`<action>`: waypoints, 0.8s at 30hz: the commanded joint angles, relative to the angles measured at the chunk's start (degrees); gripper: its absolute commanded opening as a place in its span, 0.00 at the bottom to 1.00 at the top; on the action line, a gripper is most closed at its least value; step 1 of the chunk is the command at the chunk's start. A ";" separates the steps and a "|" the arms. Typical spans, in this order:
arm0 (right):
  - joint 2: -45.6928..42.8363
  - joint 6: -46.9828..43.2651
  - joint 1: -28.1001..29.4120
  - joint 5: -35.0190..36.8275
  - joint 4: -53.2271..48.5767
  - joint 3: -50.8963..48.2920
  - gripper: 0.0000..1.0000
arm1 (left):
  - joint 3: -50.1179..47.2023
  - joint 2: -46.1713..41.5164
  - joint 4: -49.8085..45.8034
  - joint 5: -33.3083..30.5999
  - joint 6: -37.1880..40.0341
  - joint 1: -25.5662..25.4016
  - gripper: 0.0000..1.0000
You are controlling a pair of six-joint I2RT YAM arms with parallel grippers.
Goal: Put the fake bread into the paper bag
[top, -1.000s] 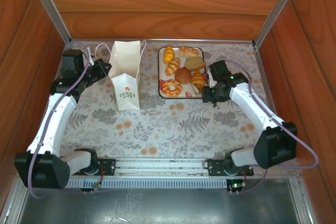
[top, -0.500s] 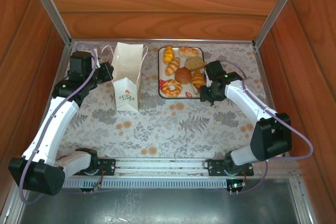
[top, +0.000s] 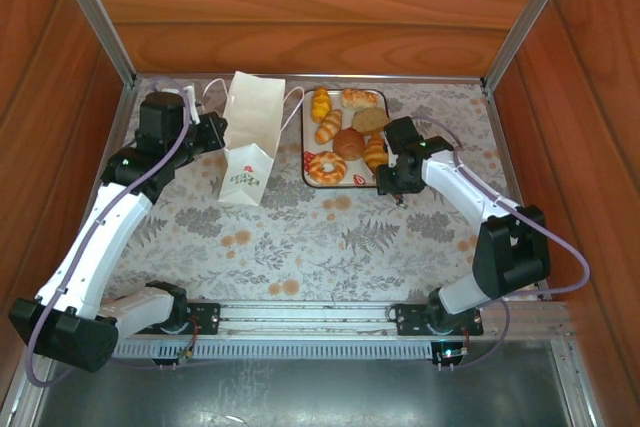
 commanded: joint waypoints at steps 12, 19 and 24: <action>2.96 0.25 0.95 1.61 1.74 3.27 0.59 | -1.41 -0.36 7.15 -1.42 -4.91 -2.19 0.00; 3.63 0.40 1.08 1.22 1.87 4.22 0.59 | -2.49 -0.06 9.23 -1.70 -6.25 -2.46 0.00; 4.95 0.78 1.12 1.73 1.63 4.46 0.57 | -3.01 0.34 10.40 -1.33 -6.85 -2.64 0.00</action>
